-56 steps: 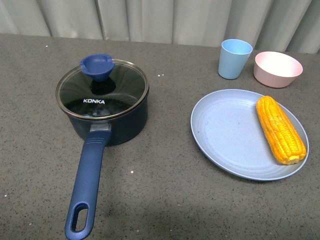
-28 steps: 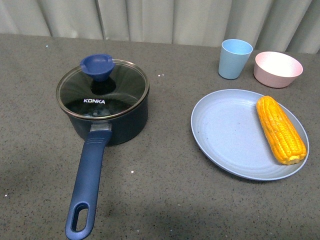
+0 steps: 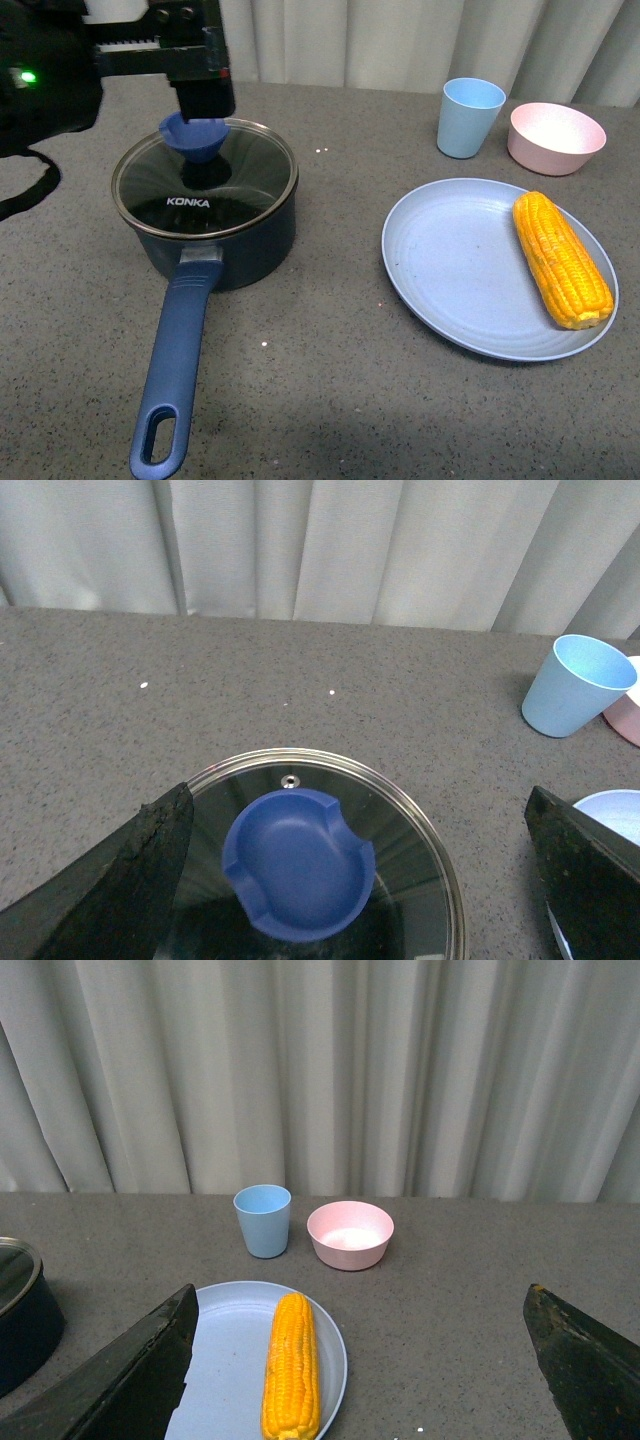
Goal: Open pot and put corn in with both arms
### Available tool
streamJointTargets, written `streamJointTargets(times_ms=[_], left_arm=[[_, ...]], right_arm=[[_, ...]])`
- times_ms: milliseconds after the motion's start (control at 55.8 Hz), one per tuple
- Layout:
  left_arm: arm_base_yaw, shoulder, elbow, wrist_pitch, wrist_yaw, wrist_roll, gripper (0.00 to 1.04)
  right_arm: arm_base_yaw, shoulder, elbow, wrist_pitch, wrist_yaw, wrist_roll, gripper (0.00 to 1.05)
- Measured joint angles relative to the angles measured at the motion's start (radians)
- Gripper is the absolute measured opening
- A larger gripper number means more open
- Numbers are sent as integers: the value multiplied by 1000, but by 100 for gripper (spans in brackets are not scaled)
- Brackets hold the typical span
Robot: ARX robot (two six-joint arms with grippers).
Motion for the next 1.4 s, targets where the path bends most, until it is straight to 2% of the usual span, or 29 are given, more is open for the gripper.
streamJointTargets(times_ms=[377, 1058, 1274, 1399], left_arm=[[1, 202, 100, 43, 0, 65, 98], [50, 335, 178, 46, 31, 73, 98], [49, 336, 180, 47, 38, 72, 63], [46, 336, 180, 54, 41, 76, 62]], right_arm=[[0, 0, 0, 0, 0, 0, 95], [0, 0, 0, 0, 0, 0, 95], [0, 0, 0, 0, 0, 0, 95], [0, 0, 0, 0, 0, 0, 95]])
